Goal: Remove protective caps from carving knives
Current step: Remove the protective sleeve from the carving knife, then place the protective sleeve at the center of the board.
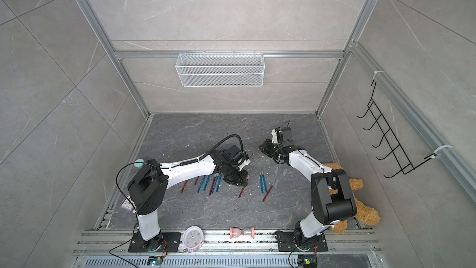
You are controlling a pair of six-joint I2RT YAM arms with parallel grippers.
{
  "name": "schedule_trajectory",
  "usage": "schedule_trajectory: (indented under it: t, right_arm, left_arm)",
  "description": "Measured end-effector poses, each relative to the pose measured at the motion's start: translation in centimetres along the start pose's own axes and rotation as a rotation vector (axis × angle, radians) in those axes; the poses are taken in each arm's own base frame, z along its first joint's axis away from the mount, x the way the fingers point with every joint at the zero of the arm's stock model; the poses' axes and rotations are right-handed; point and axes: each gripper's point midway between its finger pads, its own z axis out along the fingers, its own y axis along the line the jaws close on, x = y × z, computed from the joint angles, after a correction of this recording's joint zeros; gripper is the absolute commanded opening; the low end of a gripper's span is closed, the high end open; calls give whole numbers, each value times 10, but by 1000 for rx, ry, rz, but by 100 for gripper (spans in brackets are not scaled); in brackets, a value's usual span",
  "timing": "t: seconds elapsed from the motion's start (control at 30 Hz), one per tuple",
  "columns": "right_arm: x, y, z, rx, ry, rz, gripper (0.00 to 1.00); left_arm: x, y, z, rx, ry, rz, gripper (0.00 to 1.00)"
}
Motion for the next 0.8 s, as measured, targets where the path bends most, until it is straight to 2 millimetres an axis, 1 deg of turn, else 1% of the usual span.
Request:
schedule_trajectory:
  t: [0.1,0.23,0.37,0.53,0.63,0.8]
  right_arm:
    - [-2,-18,-7,47,15,1,5]
    - [1,-35,-12,114,51,-28,5]
    - [9,-53,-7,185,104,-58,7]
    - [24,-80,1,281,175,-69,7]
    - [28,-87,2,311,193,-75,7]
    - [33,-95,7,336,210,-77,9]
  left_arm:
    - [-1,1,0,-2,-3,-2,0]
    - [-3,4,-2,-4,-7,-9,0]
    - [-3,8,-1,-7,-6,-17,0]
    - [-1,12,0,-13,0,-25,0]
    - [-1,12,0,-13,-1,-26,0]
    - [-1,13,0,-12,-2,-26,0]
